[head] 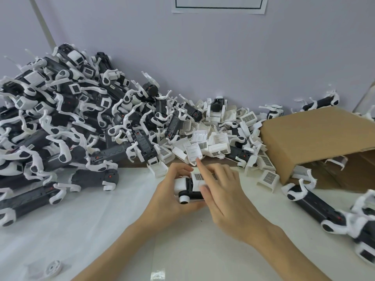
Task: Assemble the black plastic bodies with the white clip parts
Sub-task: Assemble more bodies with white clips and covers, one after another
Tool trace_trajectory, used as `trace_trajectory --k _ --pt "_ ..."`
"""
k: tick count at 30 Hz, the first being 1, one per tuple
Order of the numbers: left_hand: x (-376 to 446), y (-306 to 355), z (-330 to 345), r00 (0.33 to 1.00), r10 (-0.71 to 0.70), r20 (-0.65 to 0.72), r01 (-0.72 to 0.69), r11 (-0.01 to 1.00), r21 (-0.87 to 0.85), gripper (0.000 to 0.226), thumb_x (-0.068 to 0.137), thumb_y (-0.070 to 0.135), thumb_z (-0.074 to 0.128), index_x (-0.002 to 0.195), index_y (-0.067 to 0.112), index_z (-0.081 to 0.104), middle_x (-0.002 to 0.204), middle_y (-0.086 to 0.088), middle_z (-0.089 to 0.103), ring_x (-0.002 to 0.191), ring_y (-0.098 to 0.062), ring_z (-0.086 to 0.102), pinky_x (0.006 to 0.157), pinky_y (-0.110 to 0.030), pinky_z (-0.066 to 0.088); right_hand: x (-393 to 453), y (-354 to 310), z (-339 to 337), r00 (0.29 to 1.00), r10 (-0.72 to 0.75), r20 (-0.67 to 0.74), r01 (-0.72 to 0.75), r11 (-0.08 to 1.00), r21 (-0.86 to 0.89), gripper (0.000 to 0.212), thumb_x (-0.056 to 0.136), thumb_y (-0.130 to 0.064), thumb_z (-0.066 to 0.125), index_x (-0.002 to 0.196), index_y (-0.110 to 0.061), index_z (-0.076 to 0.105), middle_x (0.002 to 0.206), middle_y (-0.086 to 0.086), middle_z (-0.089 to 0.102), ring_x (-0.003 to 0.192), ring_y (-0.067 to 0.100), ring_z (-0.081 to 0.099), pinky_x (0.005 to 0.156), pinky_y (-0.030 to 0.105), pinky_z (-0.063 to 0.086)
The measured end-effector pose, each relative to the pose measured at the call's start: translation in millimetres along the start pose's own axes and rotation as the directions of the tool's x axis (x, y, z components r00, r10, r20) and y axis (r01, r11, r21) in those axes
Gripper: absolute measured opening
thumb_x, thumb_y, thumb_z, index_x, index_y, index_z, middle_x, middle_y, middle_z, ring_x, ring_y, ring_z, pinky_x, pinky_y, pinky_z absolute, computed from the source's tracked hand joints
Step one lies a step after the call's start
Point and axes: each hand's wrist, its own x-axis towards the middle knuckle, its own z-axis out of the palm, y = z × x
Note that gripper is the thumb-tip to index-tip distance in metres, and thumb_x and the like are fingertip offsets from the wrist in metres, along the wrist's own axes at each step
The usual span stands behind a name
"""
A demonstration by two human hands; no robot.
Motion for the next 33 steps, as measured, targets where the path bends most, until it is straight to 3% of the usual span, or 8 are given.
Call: trace_trajectory --k 4,8,11,15,20,25,29,33 --pt "-1 -1 0 1.000 -0.011 0.010 0.012 1.000 -0.025 0.070 0.072 0.012 0.095 0.127 0.028 0.053 0.114 0.009 0.067 0.106 -0.018 0.070 0.078 -0.025 0.059 -3 6 1 0.989 -0.052 -0.140 0.073 0.986 0.150 0.034 0.103 -0.025 0.062 0.137 -0.021 0.056 0.131 -0.015 0.058 0.126 -0.010 0.042 0.104 0.035 0.039" --pt "-2 -1 -1 1.000 0.003 0.014 -0.004 0.999 0.038 0.064 0.071 0.017 0.089 0.124 0.027 0.054 0.111 0.005 0.066 0.100 -0.019 0.068 0.078 -0.029 0.058 -6 12 6 0.983 -0.090 -0.162 0.119 0.976 0.182 0.034 0.098 -0.030 0.069 0.131 -0.024 0.064 0.139 -0.014 0.057 0.127 0.011 0.054 0.104 0.034 0.044" --pt "-1 -1 -1 1.000 0.003 0.017 -0.004 0.999 0.037 0.062 0.073 0.017 0.090 0.122 0.025 0.054 0.110 0.005 0.065 0.095 -0.018 0.067 0.076 -0.030 0.058 -7 17 4 0.985 -0.097 -0.142 0.121 0.977 0.173 0.035 0.100 -0.036 0.065 0.134 -0.029 0.066 0.143 -0.016 0.056 0.126 0.013 0.056 0.105 0.031 0.046" --pt "-3 4 -2 0.999 -0.010 0.046 0.009 1.000 0.016 0.057 0.080 0.021 0.094 0.122 0.025 0.056 0.110 0.012 0.066 0.100 -0.012 0.067 0.073 -0.022 0.057 -7 17 -1 0.991 0.077 -0.112 -0.013 0.872 0.489 0.026 0.105 -0.029 0.057 0.125 -0.028 0.075 0.138 -0.012 0.061 0.126 0.019 0.061 0.092 0.019 0.049" --pt "-4 9 -3 0.996 -0.068 0.050 0.069 0.997 -0.029 0.036 0.089 0.030 0.087 0.116 0.025 0.064 0.103 0.005 0.072 0.085 -0.011 0.069 0.063 -0.038 0.063 -3 11 -2 0.971 0.237 0.020 -0.182 0.686 0.704 0.024 0.102 -0.017 0.066 0.123 -0.027 0.072 0.109 -0.019 0.070 0.100 0.005 0.067 0.068 0.006 0.048" --pt "-4 7 -4 0.995 -0.065 0.069 0.063 0.998 0.028 0.036 0.088 0.031 0.088 0.115 0.024 0.066 0.105 0.003 0.074 0.090 -0.019 0.070 0.074 -0.050 0.063 -2 16 -5 0.899 0.336 0.281 -0.423 0.497 0.758 0.037 0.090 -0.043 0.056 0.126 -0.046 0.061 0.116 -0.020 0.067 0.097 0.005 0.064 0.062 0.024 0.051" --pt "-3 8 -6 0.997 0.000 0.080 -0.008 0.995 0.095 0.038 0.087 0.032 0.089 0.116 0.024 0.065 0.107 0.006 0.073 0.099 -0.017 0.070 0.084 -0.039 0.059 0 24 -10 0.871 0.314 0.377 -0.482 0.399 0.780 0.034 0.097 -0.058 0.054 0.116 -0.035 0.069 0.110 -0.002 0.072 0.096 0.024 0.066 0.059 0.036 0.056" --pt "5 15 -12 0.976 0.147 0.163 -0.178 0.965 0.194 0.042 0.086 0.029 0.089 0.119 0.020 0.065 0.116 0.005 0.066 0.112 -0.021 0.064 0.093 -0.030 0.051 1 37 -18 0.888 0.242 0.392 -0.458 0.375 0.806 0.029 0.092 -0.044 0.070 0.111 -0.021 0.073 0.097 0.014 0.066 0.079 0.024 0.062 0.065 0.035 0.057"
